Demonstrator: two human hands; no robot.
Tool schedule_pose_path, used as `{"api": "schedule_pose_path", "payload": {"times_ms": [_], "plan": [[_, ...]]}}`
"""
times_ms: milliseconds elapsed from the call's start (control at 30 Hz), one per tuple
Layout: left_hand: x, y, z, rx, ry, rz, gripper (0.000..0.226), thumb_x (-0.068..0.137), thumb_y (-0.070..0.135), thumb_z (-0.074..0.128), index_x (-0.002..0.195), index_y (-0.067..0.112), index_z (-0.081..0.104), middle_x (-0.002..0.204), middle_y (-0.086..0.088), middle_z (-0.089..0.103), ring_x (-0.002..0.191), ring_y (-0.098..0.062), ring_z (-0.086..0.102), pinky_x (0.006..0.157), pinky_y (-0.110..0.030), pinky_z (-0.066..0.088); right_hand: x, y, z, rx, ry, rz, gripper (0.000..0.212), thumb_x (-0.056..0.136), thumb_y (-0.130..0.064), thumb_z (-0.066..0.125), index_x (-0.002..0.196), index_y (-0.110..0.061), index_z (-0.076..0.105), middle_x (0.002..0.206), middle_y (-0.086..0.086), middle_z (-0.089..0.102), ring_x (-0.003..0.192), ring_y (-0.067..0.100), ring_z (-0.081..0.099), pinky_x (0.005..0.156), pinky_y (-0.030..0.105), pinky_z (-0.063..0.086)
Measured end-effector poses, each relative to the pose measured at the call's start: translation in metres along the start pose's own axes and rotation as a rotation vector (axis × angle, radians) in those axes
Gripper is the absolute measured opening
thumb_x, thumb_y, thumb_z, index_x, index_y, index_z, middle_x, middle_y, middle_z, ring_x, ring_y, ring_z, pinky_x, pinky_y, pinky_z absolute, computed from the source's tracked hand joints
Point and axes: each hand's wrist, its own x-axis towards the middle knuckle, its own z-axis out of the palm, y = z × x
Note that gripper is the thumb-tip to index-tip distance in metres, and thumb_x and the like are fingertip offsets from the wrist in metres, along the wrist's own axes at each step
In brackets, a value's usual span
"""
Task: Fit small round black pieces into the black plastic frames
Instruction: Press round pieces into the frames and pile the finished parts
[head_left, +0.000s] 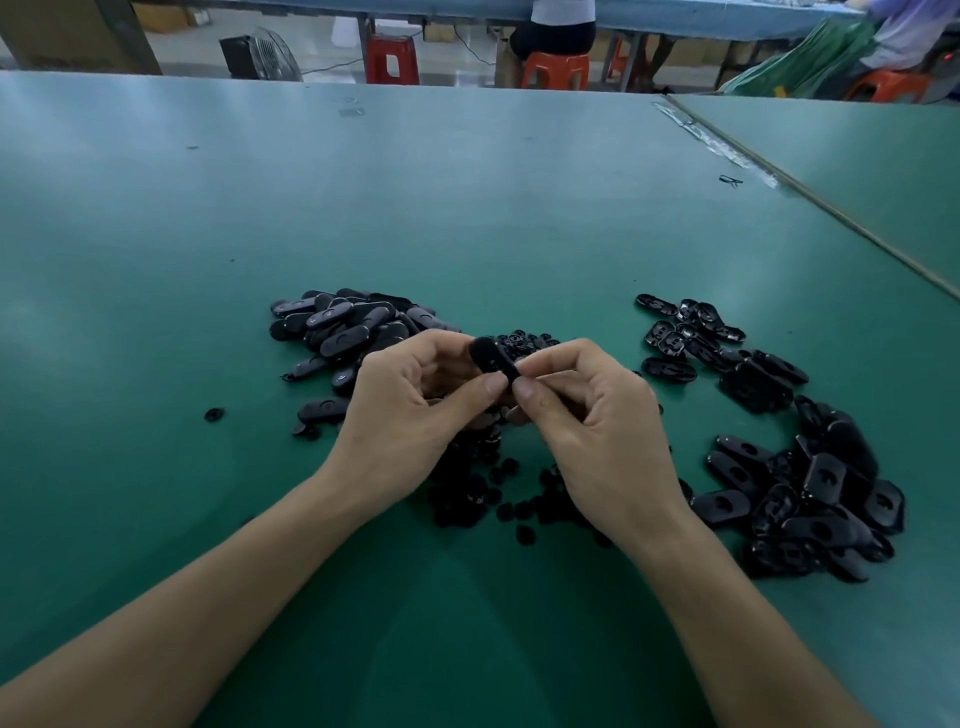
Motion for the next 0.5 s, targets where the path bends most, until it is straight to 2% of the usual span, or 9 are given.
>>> {"api": "schedule_pose_path", "payload": {"times_ms": [100, 200, 233, 333, 400, 500], "plan": [[0.002, -0.003, -0.001, 0.006, 0.042, 0.01, 0.015, 0.09, 0.008, 0.07, 0.101, 0.019, 0.071, 0.084, 0.003, 0.074, 0.076, -0.01, 0.069, 0.061, -0.024, 0.058, 0.0, 0.004, -0.005, -0.277, 0.093, -0.046, 0.014, 0.092, -0.013, 0.069, 0.097, -0.025, 0.073, 0.08, -0.017, 0.071, 0.078, 0.0, 0.066, 0.071, 0.01, 0.048], [0.004, -0.004, -0.001, -0.005, 0.093, 0.0, 0.027, 0.099, 0.0, 0.057, 0.107, 0.022, 0.07, 0.083, 0.011, 0.068, 0.074, -0.007, 0.066, 0.058, -0.024, 0.058, 0.0, 0.007, -0.009, -0.584, 0.101, -0.008, 0.017, 0.093, -0.021, 0.067, 0.109, -0.022, 0.073, 0.089, -0.011, 0.067, 0.09, 0.011, 0.06, 0.083, 0.031, 0.053], [0.004, -0.004, -0.001, -0.016, 0.1, -0.004, 0.028, 0.101, 0.0, 0.053, 0.109, 0.021, 0.069, 0.084, 0.013, 0.067, 0.074, -0.007, 0.066, 0.058, -0.024, 0.058, 0.0, 0.008, -0.009, -0.657, 0.08, -0.01, 0.018, 0.094, -0.026, 0.067, 0.111, -0.023, 0.073, 0.092, -0.008, 0.066, 0.095, 0.014, 0.057, 0.086, 0.033, 0.051], [0.004, -0.004, -0.001, -0.042, 0.099, -0.011, 0.025, 0.103, 0.0, 0.048, 0.114, 0.013, 0.067, 0.088, 0.014, 0.066, 0.076, -0.007, 0.067, 0.058, -0.025, 0.058, 0.001, 0.003, -0.003, -0.768, 0.012, -0.017, 0.023, 0.094, -0.036, 0.065, 0.114, -0.026, 0.072, 0.1, -0.004, 0.064, 0.101, 0.018, 0.052, 0.088, 0.031, 0.045], [0.004, -0.005, -0.002, -0.023, 0.103, -0.01, 0.026, 0.103, 0.001, 0.049, 0.118, 0.013, 0.067, 0.094, 0.006, 0.065, 0.076, -0.007, 0.065, 0.06, -0.025, 0.058, 0.002, 0.0, 0.0, -0.812, -0.018, -0.004, 0.022, 0.094, -0.038, 0.064, 0.11, -0.025, 0.073, 0.102, -0.002, 0.064, 0.103, 0.02, 0.052, 0.088, 0.032, 0.043], [0.005, -0.007, -0.003, 0.048, 0.106, 0.0, 0.028, 0.103, 0.004, 0.051, 0.12, 0.021, 0.066, 0.082, 0.005, 0.065, 0.069, -0.009, 0.063, 0.062, -0.025, 0.056, 0.002, 0.0, 0.001, -0.827, -0.04, 0.041, 0.02, 0.096, -0.038, 0.063, 0.108, -0.025, 0.073, 0.101, -0.002, 0.061, 0.103, 0.019, 0.052, 0.087, 0.03, 0.042]]}}
